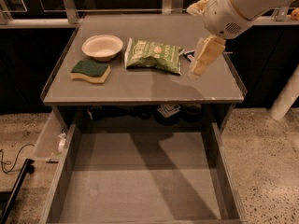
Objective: Place green jalapeno chip bag into top drawer
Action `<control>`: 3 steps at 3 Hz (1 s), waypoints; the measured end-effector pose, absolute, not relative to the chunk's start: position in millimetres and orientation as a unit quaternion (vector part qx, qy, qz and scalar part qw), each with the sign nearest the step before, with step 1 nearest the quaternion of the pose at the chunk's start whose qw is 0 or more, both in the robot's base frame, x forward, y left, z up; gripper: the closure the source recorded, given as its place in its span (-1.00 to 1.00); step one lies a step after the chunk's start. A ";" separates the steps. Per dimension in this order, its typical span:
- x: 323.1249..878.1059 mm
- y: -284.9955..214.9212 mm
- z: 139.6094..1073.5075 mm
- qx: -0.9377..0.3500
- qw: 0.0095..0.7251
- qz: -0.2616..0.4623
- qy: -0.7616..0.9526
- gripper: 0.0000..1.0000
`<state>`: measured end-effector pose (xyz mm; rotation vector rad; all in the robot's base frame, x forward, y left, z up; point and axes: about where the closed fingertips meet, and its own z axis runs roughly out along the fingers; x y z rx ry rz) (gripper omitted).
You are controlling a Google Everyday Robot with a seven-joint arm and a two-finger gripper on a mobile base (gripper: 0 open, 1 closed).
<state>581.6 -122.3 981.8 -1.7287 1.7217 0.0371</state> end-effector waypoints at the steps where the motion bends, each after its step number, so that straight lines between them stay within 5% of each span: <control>1: 614.9 -116.9 967.8 -0.648 0.369 0.030 0.666 -1.00; 3: 674.9 -89.4 936.6 -0.609 0.406 0.121 0.670 -1.00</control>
Offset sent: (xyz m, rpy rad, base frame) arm 0.1123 0.0303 -0.0509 0.3287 0.0512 -0.0217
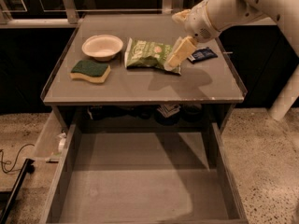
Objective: Place green jalapeno chip bag into top drawer
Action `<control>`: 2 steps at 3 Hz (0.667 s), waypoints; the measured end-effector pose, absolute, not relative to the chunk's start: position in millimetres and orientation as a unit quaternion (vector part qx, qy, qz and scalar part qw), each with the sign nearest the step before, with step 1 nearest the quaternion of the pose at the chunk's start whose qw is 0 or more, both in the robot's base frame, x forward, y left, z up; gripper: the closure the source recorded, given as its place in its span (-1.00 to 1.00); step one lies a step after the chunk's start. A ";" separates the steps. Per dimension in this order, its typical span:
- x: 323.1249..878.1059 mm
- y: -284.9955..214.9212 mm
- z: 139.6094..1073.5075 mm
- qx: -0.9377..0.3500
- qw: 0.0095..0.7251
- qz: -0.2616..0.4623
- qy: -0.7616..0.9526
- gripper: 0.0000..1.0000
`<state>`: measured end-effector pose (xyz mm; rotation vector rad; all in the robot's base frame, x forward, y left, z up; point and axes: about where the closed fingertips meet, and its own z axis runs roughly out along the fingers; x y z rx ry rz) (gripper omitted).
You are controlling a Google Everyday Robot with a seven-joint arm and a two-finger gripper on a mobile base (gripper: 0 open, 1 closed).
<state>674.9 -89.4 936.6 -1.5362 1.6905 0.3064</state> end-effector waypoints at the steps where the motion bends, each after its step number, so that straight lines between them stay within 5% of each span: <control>1: 689.6 -77.7 928.0 -0.598 0.408 0.155 0.672 -1.00; 2: 698.7 -74.7 917.1 -0.572 0.399 0.161 0.698 -1.00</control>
Offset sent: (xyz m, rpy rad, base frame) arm 0.0332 0.0130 -0.0334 0.0824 0.1597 -0.1460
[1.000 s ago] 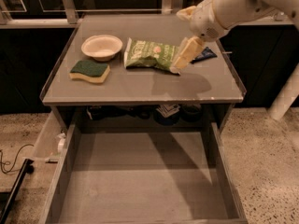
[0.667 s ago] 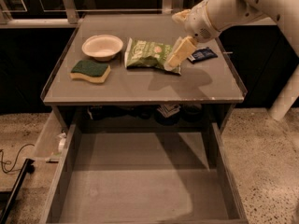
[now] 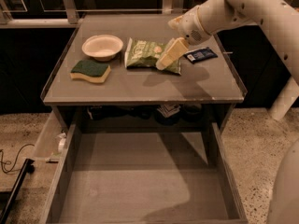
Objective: Place green jalapeno chip bag into top drawer
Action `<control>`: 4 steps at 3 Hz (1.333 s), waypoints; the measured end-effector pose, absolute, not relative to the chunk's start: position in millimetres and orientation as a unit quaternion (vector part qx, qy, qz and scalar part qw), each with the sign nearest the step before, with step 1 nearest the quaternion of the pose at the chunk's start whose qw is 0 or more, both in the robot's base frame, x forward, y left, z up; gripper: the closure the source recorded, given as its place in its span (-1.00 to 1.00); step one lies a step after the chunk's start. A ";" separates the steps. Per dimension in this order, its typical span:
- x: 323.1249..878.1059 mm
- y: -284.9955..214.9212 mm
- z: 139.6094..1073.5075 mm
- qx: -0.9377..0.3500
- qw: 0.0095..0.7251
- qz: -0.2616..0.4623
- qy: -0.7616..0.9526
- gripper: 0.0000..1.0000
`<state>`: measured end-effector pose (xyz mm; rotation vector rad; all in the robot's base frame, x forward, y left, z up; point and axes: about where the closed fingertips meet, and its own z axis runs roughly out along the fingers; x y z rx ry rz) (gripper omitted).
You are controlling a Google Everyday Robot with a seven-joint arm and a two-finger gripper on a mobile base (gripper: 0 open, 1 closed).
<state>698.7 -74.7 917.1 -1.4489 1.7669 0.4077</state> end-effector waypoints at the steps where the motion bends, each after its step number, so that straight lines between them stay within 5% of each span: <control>1: 707.1 -74.4 896.7 -0.565 0.384 0.143 0.716 -1.00; 4: 740.4 -80.4 839.5 -0.558 0.390 0.173 0.712 -1.00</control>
Offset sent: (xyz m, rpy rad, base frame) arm 0.0450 -0.0150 -0.0778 -0.0845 -0.0257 -0.0594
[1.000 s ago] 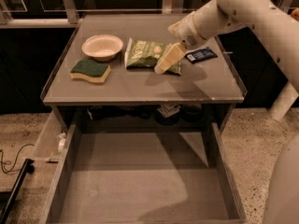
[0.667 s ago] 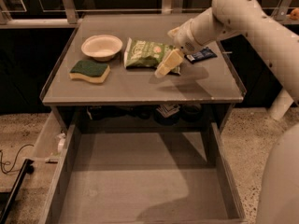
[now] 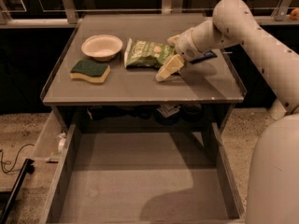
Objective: Place green jalapeno chip bag into top drawer
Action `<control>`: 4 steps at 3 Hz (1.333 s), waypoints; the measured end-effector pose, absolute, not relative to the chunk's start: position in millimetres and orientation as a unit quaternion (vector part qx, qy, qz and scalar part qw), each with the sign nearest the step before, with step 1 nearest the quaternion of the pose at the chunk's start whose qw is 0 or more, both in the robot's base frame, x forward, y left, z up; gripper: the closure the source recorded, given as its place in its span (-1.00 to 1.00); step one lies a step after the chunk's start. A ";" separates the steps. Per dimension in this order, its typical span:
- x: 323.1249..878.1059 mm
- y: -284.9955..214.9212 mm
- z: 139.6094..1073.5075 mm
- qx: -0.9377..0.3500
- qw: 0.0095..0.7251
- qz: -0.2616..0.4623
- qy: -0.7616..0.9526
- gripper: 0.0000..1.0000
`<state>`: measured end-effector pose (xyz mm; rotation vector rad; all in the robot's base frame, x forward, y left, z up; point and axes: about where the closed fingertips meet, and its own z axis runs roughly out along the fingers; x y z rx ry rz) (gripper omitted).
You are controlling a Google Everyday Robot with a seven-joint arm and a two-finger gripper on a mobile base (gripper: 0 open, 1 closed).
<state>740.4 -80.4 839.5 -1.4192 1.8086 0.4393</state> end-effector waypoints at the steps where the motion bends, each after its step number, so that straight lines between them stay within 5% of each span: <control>1: 741.3 -79.6 839.0 -0.558 0.391 0.175 0.711 -0.62; 4: 741.3 -79.5 838.9 -0.558 0.391 0.175 0.711 0.78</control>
Offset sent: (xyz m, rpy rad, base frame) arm 0.0009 0.0008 -0.0005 0.0049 0.0017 0.0008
